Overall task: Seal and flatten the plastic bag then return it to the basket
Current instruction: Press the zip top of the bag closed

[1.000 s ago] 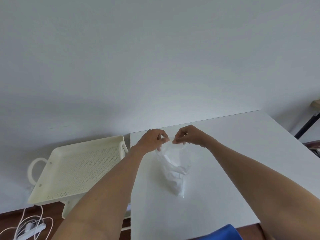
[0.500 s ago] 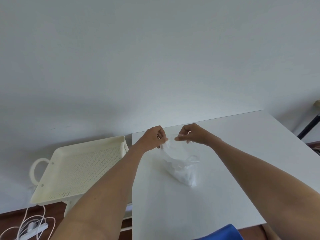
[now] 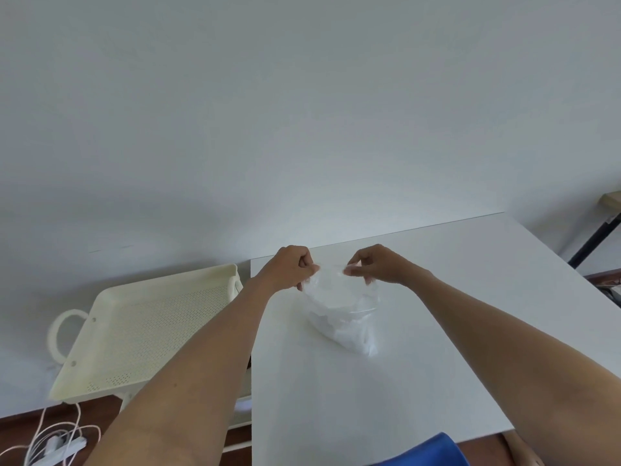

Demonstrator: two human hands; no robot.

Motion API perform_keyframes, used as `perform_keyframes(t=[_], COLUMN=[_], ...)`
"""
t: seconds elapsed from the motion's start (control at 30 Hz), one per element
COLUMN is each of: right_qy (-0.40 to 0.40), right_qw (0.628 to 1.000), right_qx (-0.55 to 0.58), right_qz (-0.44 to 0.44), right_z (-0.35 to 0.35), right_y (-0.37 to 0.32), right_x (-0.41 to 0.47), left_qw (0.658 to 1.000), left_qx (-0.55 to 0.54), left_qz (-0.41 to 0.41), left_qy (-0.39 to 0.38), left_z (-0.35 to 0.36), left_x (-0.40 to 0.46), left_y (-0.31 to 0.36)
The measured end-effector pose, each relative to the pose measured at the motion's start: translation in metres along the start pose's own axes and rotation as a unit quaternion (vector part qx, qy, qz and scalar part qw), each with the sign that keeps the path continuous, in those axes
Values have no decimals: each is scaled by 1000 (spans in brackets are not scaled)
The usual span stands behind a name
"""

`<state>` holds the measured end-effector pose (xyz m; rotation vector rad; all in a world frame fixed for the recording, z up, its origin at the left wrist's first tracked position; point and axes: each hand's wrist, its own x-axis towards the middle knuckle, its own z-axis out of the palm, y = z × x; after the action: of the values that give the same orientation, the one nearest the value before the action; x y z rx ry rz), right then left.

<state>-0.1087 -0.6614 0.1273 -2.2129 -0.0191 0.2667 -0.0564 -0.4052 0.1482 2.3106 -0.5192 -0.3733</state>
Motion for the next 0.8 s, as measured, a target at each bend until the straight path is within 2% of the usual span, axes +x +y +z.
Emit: perform_keyframes(t=[0.1,0.17,0.37,0.43,0.7,0.73,0.8], right_qy=[-96,-100,57,79,-112,-120,-87], right_qw=[994,992,997,995,983,982,989], right_qx=[-8,9,21,38,113,114,103], right_qz=[59,74,45,36,95,92,68], right_z=[-6,-9,-12,-13,-25,-26,-29], right_y=[5,10,12,11,12,13,14], right_x=[-8,-12,-7,-7,-19,-20,-20], left_qw=[1000,1000,997,995,993,993,991], left_qx=[3,13,-16,-21,-49,-55,-61], left_qz=[-13,-17,-40,-51,-92,-95,-98], left_qy=[4,-6,-62,-87,-52,-53,-63], left_z=[-10,-14,-17,-21,-22,-22,-23], left_x=[-1,-4,-9,-11,-14,-14,-13], left_y=[-3,-4,3,5,1,1,1])
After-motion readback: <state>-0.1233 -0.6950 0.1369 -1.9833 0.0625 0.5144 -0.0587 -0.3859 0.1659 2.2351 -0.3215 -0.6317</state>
